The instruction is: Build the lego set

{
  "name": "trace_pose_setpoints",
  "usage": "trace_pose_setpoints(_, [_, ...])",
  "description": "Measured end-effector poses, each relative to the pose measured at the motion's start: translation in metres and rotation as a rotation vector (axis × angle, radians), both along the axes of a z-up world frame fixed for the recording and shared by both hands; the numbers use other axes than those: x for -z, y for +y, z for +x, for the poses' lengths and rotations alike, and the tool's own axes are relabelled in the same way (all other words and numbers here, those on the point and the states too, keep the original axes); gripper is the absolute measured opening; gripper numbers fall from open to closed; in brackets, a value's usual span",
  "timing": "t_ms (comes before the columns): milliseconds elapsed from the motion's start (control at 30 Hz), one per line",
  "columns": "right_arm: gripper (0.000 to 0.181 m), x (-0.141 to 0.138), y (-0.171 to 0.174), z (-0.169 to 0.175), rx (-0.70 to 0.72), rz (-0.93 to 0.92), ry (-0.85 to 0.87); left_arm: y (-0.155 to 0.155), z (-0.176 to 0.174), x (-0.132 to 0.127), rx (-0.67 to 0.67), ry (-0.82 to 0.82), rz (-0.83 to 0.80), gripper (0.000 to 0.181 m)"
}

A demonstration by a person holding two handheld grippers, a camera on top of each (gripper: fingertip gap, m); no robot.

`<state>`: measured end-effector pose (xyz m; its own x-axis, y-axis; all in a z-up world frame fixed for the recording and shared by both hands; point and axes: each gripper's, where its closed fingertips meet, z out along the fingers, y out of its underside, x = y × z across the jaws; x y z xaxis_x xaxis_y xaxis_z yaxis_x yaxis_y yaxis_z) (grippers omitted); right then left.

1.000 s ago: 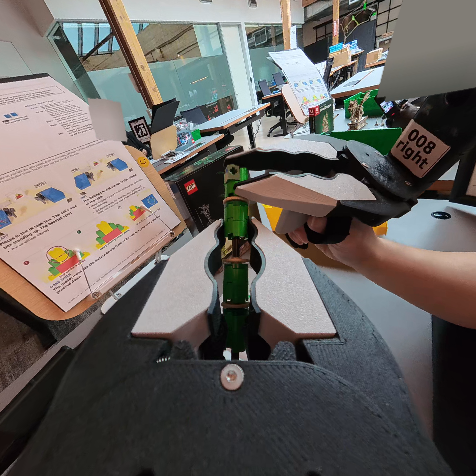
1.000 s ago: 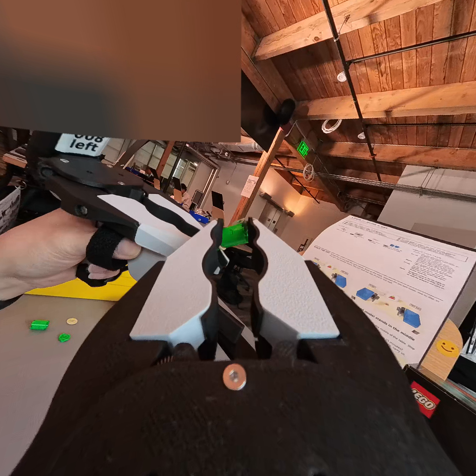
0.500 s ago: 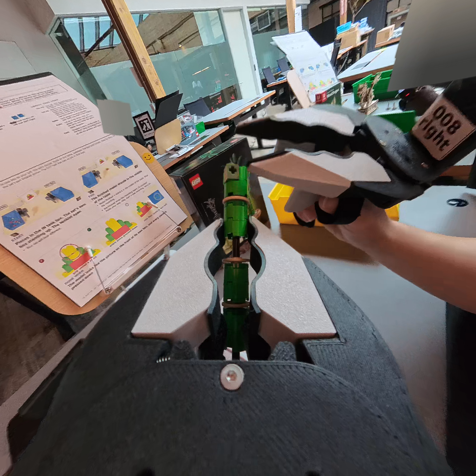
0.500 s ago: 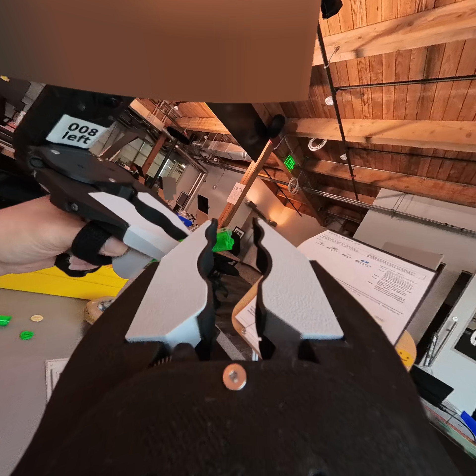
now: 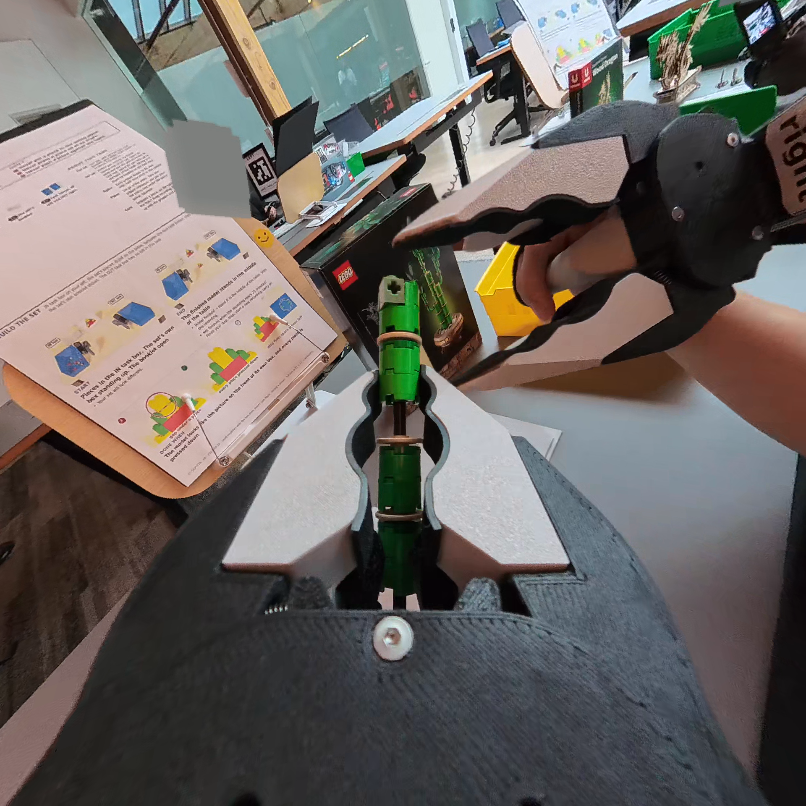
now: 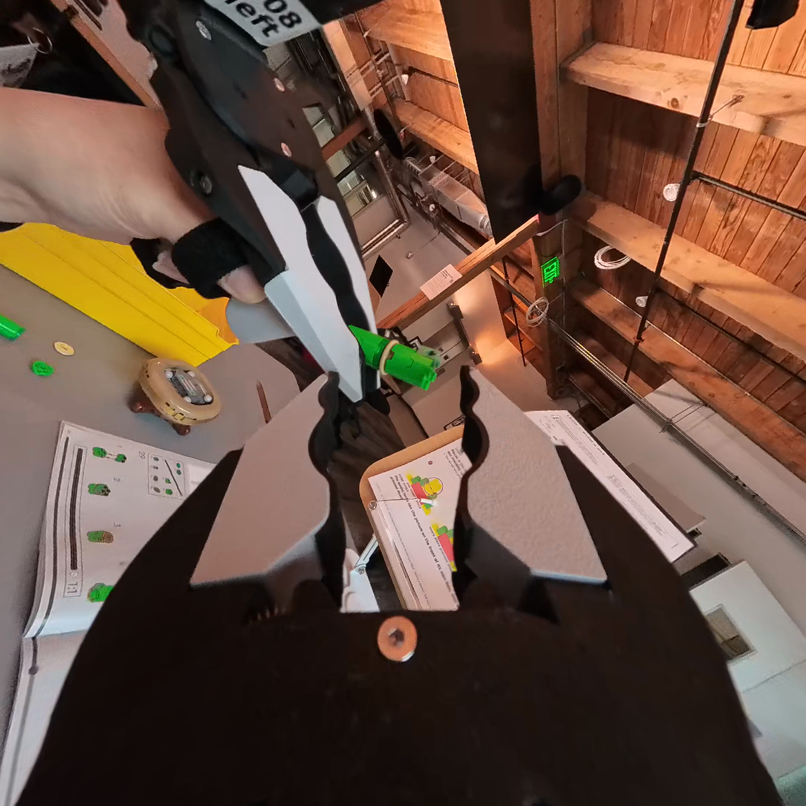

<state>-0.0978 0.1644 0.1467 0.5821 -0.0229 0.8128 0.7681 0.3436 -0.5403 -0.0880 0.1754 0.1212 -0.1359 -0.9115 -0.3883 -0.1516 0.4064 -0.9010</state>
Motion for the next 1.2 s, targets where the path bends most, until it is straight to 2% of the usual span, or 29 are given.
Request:
trace_pose_setpoints(167, [0.054, 0.013, 0.006, -0.001, 0.056, -0.008, -0.126, 0.004, -0.002, 0.004, -0.016, 0.035, 0.017, 0.014])
trace_pose_setpoints(233, [0.062, 0.015, 0.008, 0.004, 0.076, -0.027, -0.116, 0.005, -0.004, 0.005, -0.022, 0.047, 0.021, 0.014])
trace_pose_setpoints(333, [0.063, 0.010, 0.004, -0.003, 0.042, -0.003, -0.109, 0.009, -0.008, 0.007, -0.034, 0.073, 0.040, 0.013])
trace_pose_setpoints(400, [0.069, 0.013, 0.005, -0.005, 0.036, -0.030, -0.106, 0.021, -0.014, 0.005, -0.091, 0.076, 0.085, 0.013])
trace_pose_setpoints(467, [0.079, 0.018, 0.005, -0.004, -0.006, -0.105, -0.043, 0.035, -0.024, 0.005, -0.136, 0.101, 0.110, 0.014])
trace_pose_setpoints(600, [0.114, 0.024, 0.005, 0.006, -0.095, -0.242, 0.156, 0.036, -0.035, 0.006, -0.084, 0.115, 0.086, 0.013])
trace_pose_setpoints(700, [0.129, 0.032, 0.007, 0.005, -0.123, -0.308, 0.196, 0.038, -0.031, 0.012, -0.074, 0.133, 0.065, 0.013])
trace_pose_setpoints(800, [0.131, 0.045, 0.014, 0.001, -0.077, -0.345, 0.129, 0.045, -0.025, 0.024, -0.089, 0.173, 0.057, 0.013])
trace_pose_setpoints(933, [0.132, 0.059, 0.028, -0.005, -0.031, -0.347, 0.047, 0.038, -0.017, 0.031, -0.009, 0.188, -0.063, 0.013])
trace_pose_setpoints(1067, [0.131, 0.062, 0.041, -0.009, -0.001, -0.271, -0.009, 0.032, -0.012, 0.034, 0.050, 0.208, -0.183, 0.014])
trace_pose_setpoints(1200, [0.130, 0.064, 0.045, -0.020, -0.011, -0.226, -0.050, 0.031, -0.010, 0.038, 0.065, 0.224, -0.205, 0.014])
